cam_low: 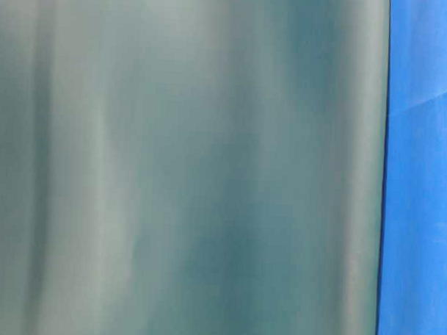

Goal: Handover the blue block to the right arm after grasping it with the left arm, then place it in the designated position.

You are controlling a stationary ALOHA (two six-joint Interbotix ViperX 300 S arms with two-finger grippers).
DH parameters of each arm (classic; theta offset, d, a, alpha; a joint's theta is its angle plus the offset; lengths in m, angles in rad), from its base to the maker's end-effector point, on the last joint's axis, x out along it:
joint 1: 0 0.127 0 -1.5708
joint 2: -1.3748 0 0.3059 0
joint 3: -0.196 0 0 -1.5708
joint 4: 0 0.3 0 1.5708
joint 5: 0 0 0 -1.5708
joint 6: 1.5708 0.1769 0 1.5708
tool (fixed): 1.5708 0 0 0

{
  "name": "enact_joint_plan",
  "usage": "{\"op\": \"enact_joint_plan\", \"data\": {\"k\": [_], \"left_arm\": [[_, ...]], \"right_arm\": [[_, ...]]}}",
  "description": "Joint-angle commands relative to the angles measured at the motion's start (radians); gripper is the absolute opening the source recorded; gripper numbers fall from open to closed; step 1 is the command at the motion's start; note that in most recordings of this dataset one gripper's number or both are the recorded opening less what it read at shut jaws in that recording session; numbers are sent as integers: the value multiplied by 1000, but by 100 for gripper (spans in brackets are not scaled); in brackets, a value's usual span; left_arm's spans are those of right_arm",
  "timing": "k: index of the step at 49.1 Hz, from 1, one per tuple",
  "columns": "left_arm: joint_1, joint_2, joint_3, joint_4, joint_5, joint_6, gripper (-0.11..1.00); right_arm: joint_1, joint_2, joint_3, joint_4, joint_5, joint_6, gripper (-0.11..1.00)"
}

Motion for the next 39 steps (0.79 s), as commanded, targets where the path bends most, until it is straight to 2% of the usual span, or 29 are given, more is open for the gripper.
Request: {"op": "enact_joint_plan", "data": {"k": [1,7,35,37,39], "left_arm": [[3,2,-18,2,3,-2,2],[2,9,-18,2,12,-3,2],[-2,0,-18,2,6,-11,2],[-2,0,-20,2,6,-11,6],[-2,0,-18,2,6,-15,15]], "right_arm": [[-3,8,-31,6,-6,6,0],[-12,20,-35,8,18,17,-5],[-28,26,-40,9,69,49,-5],[-28,25,-40,9,74,49,-4],[-28,25,-41,9,75,49,0]]}}
